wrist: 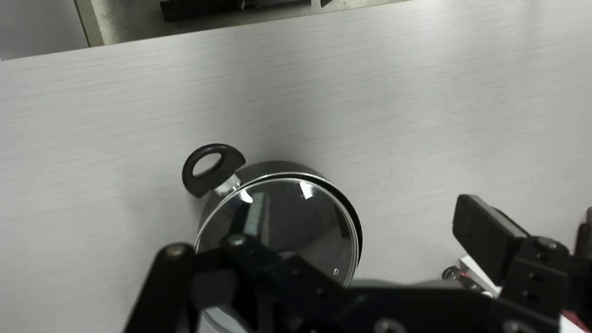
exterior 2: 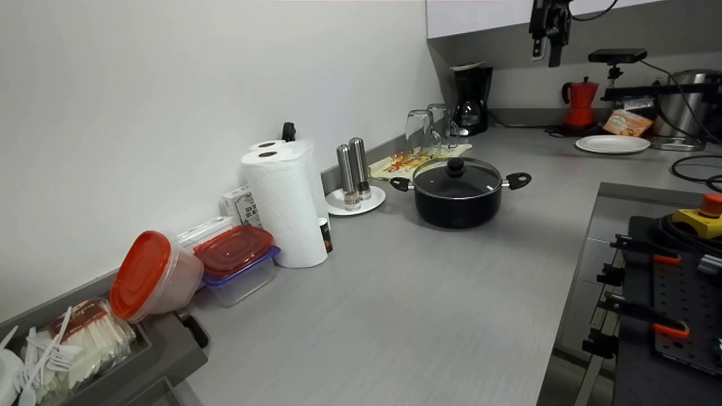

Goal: Pick lid from the pot and put it on the table

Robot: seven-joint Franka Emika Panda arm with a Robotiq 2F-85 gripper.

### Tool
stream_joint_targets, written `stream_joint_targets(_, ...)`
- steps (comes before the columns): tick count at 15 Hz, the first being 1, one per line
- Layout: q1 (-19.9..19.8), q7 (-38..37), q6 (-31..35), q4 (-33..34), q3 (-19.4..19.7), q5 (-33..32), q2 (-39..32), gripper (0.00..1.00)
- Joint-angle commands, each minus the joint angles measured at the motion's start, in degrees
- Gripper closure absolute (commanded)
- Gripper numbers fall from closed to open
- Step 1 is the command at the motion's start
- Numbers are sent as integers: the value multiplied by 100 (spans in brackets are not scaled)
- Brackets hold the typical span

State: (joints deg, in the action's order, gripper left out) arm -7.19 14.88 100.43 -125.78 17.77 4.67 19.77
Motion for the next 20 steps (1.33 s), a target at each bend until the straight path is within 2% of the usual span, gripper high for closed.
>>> stream_joint_targets(1,-13,-192,92,854,-289,-65,-562,0)
stream_joint_targets(4,55,-416,494,1287,-584,-200,-976,0)
stream_joint_targets(9,58,-1285,1969,1329,-1062,-1144,-1744,0)
stream_joint_targets(14,80,-1845,2068,1353,-1118,-1708,-2508,0)
stream_joint_targets(20,129,-2035,1808,1763,-1090,-1684,-3353,0)
